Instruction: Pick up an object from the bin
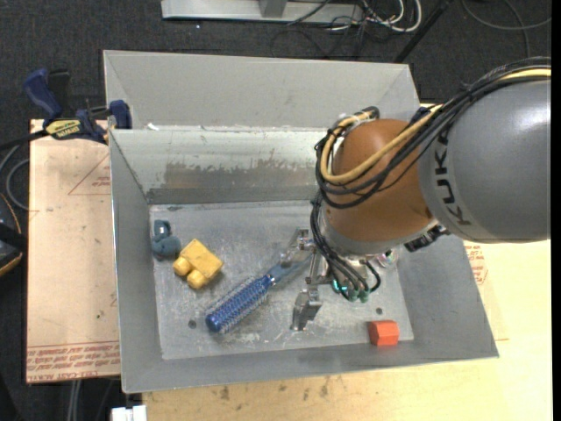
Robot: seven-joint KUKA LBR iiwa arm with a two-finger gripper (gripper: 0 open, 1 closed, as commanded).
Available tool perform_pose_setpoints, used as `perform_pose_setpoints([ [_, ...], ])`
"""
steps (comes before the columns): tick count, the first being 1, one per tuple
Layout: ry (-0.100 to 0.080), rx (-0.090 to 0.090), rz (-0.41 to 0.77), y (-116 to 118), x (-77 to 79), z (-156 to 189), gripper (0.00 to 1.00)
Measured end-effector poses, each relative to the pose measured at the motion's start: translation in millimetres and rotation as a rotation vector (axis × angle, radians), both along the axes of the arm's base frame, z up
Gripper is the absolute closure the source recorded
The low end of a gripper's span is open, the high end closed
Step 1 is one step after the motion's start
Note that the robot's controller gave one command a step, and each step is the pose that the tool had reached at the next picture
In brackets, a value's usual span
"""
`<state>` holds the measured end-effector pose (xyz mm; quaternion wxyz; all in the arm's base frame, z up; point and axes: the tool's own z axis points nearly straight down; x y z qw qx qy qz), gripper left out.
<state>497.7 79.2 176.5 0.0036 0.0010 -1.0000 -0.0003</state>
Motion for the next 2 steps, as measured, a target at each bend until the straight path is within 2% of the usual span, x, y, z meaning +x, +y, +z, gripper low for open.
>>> perform_pose_setpoints([
  [1, -0.013, 0.002, -0.119, 39.0, 18.5, -101.0, 0.00],
  [2, -0.022, 0.004, -0.122, 38.4, 21.1, -96.6, 1.00],
])
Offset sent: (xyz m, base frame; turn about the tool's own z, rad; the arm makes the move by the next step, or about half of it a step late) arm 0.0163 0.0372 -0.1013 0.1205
